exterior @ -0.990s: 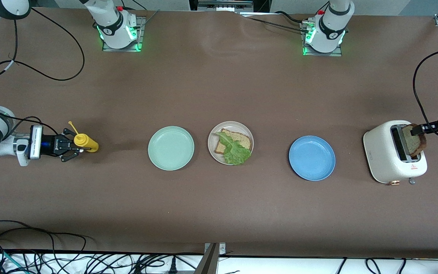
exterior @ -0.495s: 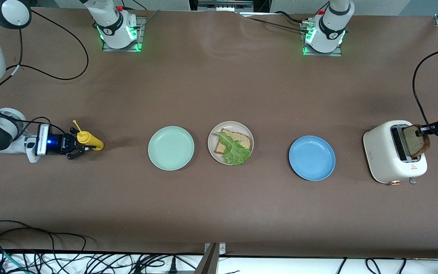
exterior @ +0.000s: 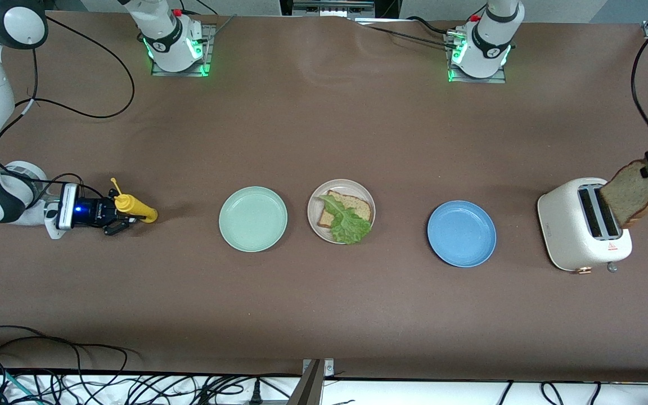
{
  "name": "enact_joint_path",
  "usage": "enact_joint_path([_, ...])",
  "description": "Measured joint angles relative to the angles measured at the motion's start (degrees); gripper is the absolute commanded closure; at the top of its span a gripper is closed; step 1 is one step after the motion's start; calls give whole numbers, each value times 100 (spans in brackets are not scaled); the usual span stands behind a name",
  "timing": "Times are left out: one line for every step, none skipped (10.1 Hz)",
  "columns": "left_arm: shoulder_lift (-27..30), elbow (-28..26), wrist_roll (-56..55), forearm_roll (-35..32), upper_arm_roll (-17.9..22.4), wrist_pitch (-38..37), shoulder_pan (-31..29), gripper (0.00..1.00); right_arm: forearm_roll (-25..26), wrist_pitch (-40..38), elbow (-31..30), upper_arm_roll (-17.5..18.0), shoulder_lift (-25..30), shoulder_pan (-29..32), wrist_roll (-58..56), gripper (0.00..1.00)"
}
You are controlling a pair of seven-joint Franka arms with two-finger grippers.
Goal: Make sandwich on beige plate with both arms
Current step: 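Lift the toast slice out of the toaster with the left gripper, then carry the toast toward the plate while the right gripper releases the mustard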
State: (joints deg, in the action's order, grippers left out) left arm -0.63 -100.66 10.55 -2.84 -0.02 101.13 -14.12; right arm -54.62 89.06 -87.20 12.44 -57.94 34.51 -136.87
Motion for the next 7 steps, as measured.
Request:
enact_joint_path([175,-1,0,217,-143,-199,2,100,-1,-4,0,0,-28,4,-6,100])
enact_joint_path([214,-19,-1,768,-317,-275,9,100,-4,-5,0,0,-65,14,-29,100])
enact_joint_path([162,-113,-1,1305,-463,-285,22,100,-8,-6,1,0,-103,26,-63,100])
enact_joint_path([57,-243,0,1656,-646,-290,26,100,-16,-7,2,0,-124,33,-79,100])
enact_joint_path([-92,-392,-1,1897,-903,-286,30,100,-29,-8,4,1,-132,37,-85,100])
enact_joint_path([-293,-487,-7,2241,-1156,-274,49,100,-37,-10,7,2,-135,38,-86,79])
enact_joint_path([-504,-513,-7,2673,-1367,-262,80,100,-39,-11,9,2,-138,39,-86,60])
